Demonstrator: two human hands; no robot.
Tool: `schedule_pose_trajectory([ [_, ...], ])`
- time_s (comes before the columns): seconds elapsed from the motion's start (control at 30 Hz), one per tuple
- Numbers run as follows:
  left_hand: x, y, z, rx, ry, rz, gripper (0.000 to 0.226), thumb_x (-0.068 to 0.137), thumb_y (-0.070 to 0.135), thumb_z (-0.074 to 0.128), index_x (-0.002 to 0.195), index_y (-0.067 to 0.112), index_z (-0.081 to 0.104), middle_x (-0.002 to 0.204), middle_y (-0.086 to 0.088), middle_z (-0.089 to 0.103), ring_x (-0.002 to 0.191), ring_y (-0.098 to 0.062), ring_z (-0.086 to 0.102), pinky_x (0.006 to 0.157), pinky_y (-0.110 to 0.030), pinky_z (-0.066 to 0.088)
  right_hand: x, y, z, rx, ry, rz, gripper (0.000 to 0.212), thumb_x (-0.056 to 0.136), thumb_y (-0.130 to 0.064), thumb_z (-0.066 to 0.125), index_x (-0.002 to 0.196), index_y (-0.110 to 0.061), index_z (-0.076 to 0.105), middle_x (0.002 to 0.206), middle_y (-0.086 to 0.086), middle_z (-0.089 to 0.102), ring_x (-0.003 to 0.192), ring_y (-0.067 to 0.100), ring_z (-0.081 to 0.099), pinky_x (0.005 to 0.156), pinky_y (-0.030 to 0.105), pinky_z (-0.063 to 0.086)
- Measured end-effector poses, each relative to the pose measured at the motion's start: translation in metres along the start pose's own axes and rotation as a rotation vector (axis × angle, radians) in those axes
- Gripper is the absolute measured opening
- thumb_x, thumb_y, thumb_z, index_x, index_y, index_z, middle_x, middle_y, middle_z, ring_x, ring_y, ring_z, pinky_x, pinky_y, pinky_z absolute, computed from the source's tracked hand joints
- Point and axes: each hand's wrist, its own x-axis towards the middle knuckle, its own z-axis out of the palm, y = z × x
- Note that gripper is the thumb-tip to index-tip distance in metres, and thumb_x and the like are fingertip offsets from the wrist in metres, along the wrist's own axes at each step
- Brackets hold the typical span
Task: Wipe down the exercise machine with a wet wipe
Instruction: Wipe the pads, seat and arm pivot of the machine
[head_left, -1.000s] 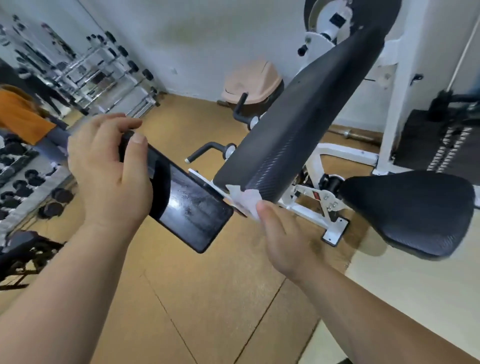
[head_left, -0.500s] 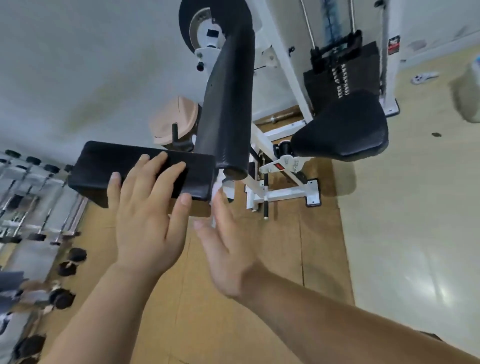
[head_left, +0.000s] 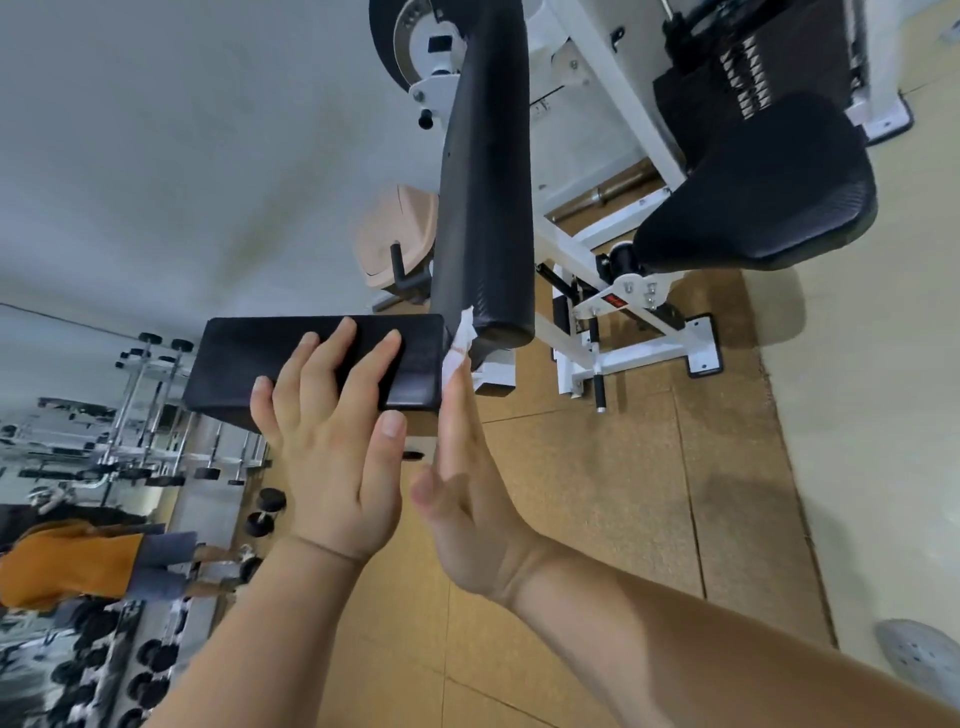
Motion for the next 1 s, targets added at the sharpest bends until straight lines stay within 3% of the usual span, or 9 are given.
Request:
schedule_pose_trajectory([
  [0.17,-0.001,0.0,0.004,-0.007,0.039,0.018,0.078,0.1,0.059,0.004,0.144,0.02,0.056,0.152,-0.008,0.046,0.147,-0.032,0.03,0.118,-0.058,0.01,0.013,0.006,-0.01,0.109,0.032,0.112,0.116,0.081,-0.094,0.033,0.165,-0.023,-0.001,0.174,-0.005,0.003,0.16,0.013,0.0,0.128,0.054,0.009],
  [0.33,-0.001,-0.001,0.003,-0.006,0.037,0.032,0.079,0.1,0.06,0.003,0.143,0.02,0.056,0.152,-0.008,0.046,0.147,-0.032,0.031,0.118,-0.055,0.009,0.008,-0.014,-0.002,0.101,0.001,0.075,0.128,0.072,-0.101,0.024,0.162,-0.02,-0.016,0.169,-0.011,-0.025,0.154,0.002,-0.023,0.129,0.046,-0.005],
  [0.43,-0.001,0.001,0.001,-0.013,0.024,0.023,0.081,0.099,0.061,0.001,0.144,0.02,0.056,0.152,-0.007,0.045,0.147,-0.031,0.029,0.119,-0.056,0.008,-0.01,0.003,0.002,0.128,-0.031,0.069,0.123,0.077,-0.098,0.028,0.163,-0.021,-0.014,0.17,-0.012,-0.021,0.155,0.005,-0.02,0.129,0.05,-0.003],
  [0.53,-0.001,0.0,0.0,-0.019,0.005,0.035,0.081,0.099,0.063,0.001,0.145,0.021,0.054,0.152,-0.007,0.045,0.148,-0.03,0.029,0.118,-0.058,0.009,0.011,0.0,-0.006,0.143,0.037,0.1,0.117,0.081,-0.095,0.033,0.165,-0.02,0.001,0.174,-0.004,0.003,0.159,0.011,-0.003,0.129,0.051,0.006],
  [0.63,-0.001,-0.003,-0.002,-0.055,-0.019,0.046,0.081,0.1,0.063,0.001,0.146,0.023,0.053,0.155,-0.004,0.043,0.15,-0.027,0.026,0.119,-0.054,0.007,0.022,-0.02,-0.009,0.043,0.037,0.061,0.125,0.074,-0.1,0.029,0.164,-0.023,-0.009,0.172,-0.009,-0.014,0.157,0.004,-0.013,0.13,0.048,0.002],
  [0.73,-0.002,-0.005,-0.01,-0.129,-0.041,0.056,0.077,0.1,0.06,0.001,0.148,0.025,0.05,0.157,0.0,0.041,0.152,-0.021,0.022,0.121,-0.051,0.005,0.002,-0.03,-0.006,-0.14,-0.053,-0.013,0.125,0.072,-0.1,0.024,0.161,-0.025,-0.019,0.166,-0.015,-0.031,0.156,0.004,-0.017,0.13,0.049,0.002],
  [0.87,-0.007,-0.013,-0.021,-0.394,-0.032,0.061,0.063,0.102,0.041,0.012,0.151,0.019,0.046,0.156,0.005,0.043,0.153,-0.014,0.024,0.123,-0.055,0.008,-0.016,-0.022,-0.007,-0.755,-0.09,-0.144,0.111,0.086,-0.086,0.014,0.16,-0.011,-0.021,0.167,0.003,-0.033,0.155,0.019,-0.028,0.128,0.052,-0.005],
  [1.0,-0.014,-0.038,-0.025,-0.47,0.243,0.058,0.054,0.101,0.031,0.029,0.138,0.004,0.058,0.149,-0.011,0.05,0.144,-0.027,0.039,0.116,-0.056,0.03,-0.012,-0.008,-0.011,-1.232,-0.008,-0.305,0.105,0.097,-0.075,0.029,0.161,-0.002,-0.01,0.169,0.015,-0.024,0.157,0.03,-0.021,0.128,0.05,-0.008],
])
